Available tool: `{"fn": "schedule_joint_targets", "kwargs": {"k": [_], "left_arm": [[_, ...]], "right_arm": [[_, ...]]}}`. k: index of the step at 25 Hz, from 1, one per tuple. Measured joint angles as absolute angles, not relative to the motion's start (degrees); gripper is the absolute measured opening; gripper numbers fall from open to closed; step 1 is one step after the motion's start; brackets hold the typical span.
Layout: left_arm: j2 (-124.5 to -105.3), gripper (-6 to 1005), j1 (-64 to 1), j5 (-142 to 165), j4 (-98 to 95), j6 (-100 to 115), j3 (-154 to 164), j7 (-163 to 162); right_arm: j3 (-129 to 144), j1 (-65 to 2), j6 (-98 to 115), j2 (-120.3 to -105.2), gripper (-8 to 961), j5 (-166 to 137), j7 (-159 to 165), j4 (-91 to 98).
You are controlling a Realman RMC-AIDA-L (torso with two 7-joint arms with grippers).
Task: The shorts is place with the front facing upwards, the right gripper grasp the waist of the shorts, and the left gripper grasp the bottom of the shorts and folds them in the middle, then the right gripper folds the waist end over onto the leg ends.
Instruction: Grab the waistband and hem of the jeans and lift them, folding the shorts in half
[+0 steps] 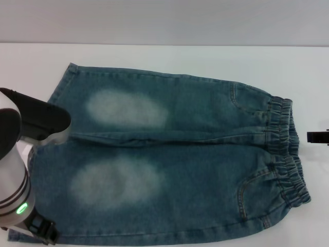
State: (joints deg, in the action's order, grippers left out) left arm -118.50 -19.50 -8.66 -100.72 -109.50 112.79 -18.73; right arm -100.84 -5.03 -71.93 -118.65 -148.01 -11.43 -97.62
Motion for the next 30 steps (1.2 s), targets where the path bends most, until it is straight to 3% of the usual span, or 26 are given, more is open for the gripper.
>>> {"fn": "schedule_joint_targets", "kwargs": {"k": [6,30], "left_arm": [[-118.4,848,-19.68,-8.68,-99.78,-109.57,112.73,-19.02],[-118.39,844,-20.49,-8.8,-96.25,-108.34,112.94,-18.92]], "right_arm": [[-100.83,-5.01,-71.96,-118.65,578,-148.01,-11.43,-97.41],[-100.63,-4.86,-72.11,-118.57,578,-148.05,-11.68,-97.56]]}}
